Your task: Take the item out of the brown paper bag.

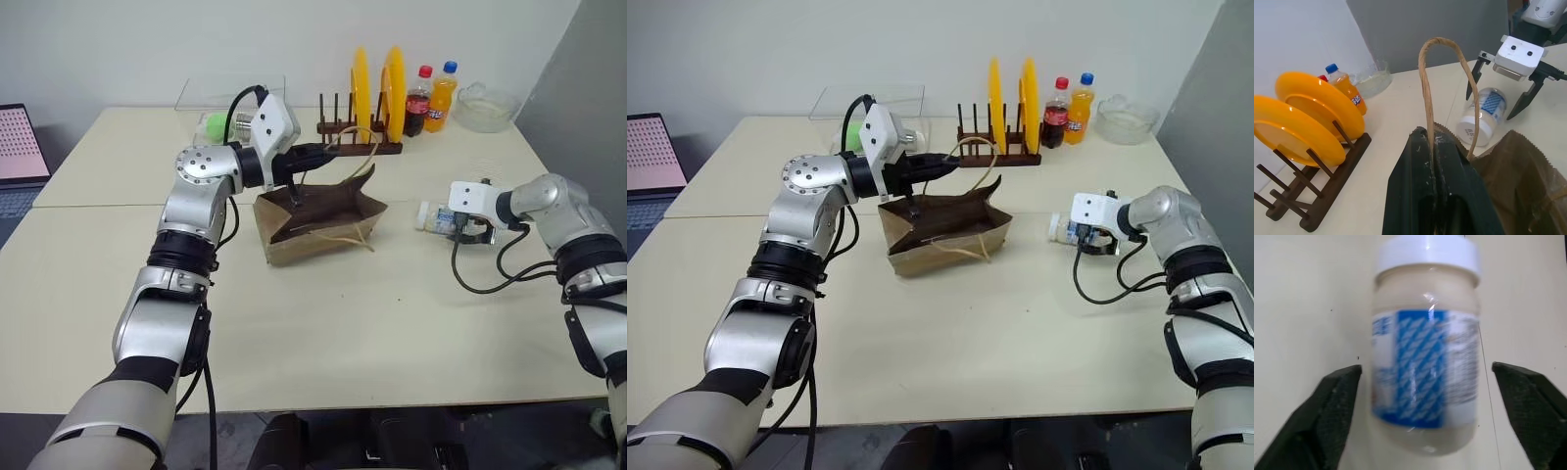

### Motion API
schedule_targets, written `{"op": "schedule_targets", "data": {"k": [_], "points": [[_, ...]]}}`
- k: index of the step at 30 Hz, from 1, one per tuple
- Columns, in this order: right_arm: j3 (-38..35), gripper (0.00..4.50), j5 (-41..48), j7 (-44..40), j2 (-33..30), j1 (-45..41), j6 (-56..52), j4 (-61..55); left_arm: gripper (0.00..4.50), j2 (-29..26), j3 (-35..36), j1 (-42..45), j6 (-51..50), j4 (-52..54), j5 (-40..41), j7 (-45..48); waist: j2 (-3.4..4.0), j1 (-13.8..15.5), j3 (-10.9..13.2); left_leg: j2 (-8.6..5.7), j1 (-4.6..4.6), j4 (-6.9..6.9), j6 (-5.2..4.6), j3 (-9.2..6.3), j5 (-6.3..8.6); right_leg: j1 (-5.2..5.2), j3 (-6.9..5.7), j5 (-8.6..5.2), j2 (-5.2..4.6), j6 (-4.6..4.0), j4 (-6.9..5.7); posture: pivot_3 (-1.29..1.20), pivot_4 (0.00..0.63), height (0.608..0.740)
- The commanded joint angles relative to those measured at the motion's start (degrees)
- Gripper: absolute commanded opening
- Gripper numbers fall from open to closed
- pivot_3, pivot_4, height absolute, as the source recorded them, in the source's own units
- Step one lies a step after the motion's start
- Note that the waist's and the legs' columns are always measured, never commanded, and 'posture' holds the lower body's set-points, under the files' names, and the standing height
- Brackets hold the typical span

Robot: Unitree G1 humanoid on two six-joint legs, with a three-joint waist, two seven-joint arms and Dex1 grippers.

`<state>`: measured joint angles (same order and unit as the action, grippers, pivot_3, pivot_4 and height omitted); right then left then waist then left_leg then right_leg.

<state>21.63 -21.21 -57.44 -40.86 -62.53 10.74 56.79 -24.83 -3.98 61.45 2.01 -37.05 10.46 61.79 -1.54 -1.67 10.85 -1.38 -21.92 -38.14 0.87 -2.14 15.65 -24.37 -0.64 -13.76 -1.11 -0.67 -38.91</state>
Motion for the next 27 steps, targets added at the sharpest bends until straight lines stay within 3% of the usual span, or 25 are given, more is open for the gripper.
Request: {"op": "schedule_targets", "data": {"k": [1, 4, 9, 12, 15, 18, 21, 23, 27], "points": [[-1.3, 4.43, 0.2, -1.1, -1.4, -2.0, 1.1, -0.7, 0.00, -0.7, 1.7, 0.7, 0.7, 1.7, 0.5, -0.5, 0.00, 0.0, 0.0, 0.00, 0.01, 0.00, -0.01, -0.01, 0.00, 0.01, 0.00, 0.00, 0.00, 0.00, -0.02, 0.00, 0.150, 0.740], [-4.6, 4.43, 4.3, -6.6, -5.5, 0.0, -1.1, -10.0, 0.00, -0.4, 1.6, 1.0, 1.1, 1.0, 0.1, -1.1, 0.02, 0.0, 0.0, 0.00, 0.02, -0.01, -0.14, -0.01, 0.08, 0.00, -0.01, 0.00, 0.00, 0.00, -0.05, 0.00, 0.150, 0.740], [-16.0, 4.43, 17.4, -13.3, -12.2, 11.9, -16.3, -39.5, 0.00, -0.8, 1.6, 1.1, 1.1, 0.4, 0.3, -0.6, 0.02, 0.2, 0.0, 0.02, -0.03, -0.02, -0.15, -0.10, 0.09, 0.02, -0.09, -0.01, 0.01, 0.01, 0.04, 0.00, 0.150, 0.740], [-26.0, 4.43, 27.3, -10.6, -11.7, 24.8, -28.3, -60.9, 0.00, -1.9, 1.3, 1.8, 1.7, -0.8, -0.3, 0.4, 0.01, 0.3, 0.0, 0.03, -0.05, -0.01, -0.15, -0.20, 0.09, 0.10, -0.21, -0.01, 0.01, 0.02, 0.10, 0.00, 0.150, 0.740], [-30.9, 4.43, 34.1, -4.9, -6.8, 38.0, -36.2, -78.8, 0.00, -3.2, 1.4, 2.7, 1.3, -2.1, -0.4, 1.5, 0.00, 0.3, 0.0, 0.04, 0.04, -0.08, -0.15, -0.24, 0.09, 0.19, -0.21, -0.01, 0.00, 0.03, 0.02, 0.00, 0.150, 0.740], [-28.9, 4.50, 38.0, 8.3, 6.9, 49.7, -40.2, -93.0, 0.63, -5.7, 2.1, 3.3, -2.4, -0.8, 1.1, 4.0, -0.07, 0.1, 0.0, 0.08, 0.13, -0.10, -0.14, -0.35, 0.09, 0.26, -0.28, -0.18, 0.04, 0.32, -0.05, 0.00, 0.150, 0.740], [-24.3, 4.50, 35.0, 17.4, 15.6, 52.5, -40.5, -96.2, 1.54, -7.9, 3.1, 2.6, -5.7, 2.4, 2.5, 5.1, -0.02, -0.1, 0.0, 0.06, 0.14, -0.06, -0.06, -0.31, 0.04, 0.19, -0.17, -0.19, 0.05, 0.34, -0.12, 0.00, 0.150, 0.740], [-21.0, 4.50, 33.2, 21.8, 19.7, 52.5, -39.5, -95.9, 2.16, -9.7, 4.0, 1.6, -8.5, 5.8, 3.6, 5.6, -0.04, -0.1, 0.0, 0.03, 0.12, -0.12, -0.02, -0.28, 0.02, 0.17, -0.13, -0.19, 0.05, 0.35, -0.06, 0.00, 0.150, 0.740], [-18.5, 4.50, 31.1, 25.5, 22.1, 50.7, -37.2, -93.2, 3.48, -13.3, 5.8, -1.8, -13.3, 13.5, 5.6, 5.6, -0.04, 0.0, 0.0, 0.02, 0.12, -0.11, -0.02, -0.34, 0.02, 0.18, -0.17, -0.19, 0.05, 0.35, -0.06, 0.00, 0.150, 0.740]]}}
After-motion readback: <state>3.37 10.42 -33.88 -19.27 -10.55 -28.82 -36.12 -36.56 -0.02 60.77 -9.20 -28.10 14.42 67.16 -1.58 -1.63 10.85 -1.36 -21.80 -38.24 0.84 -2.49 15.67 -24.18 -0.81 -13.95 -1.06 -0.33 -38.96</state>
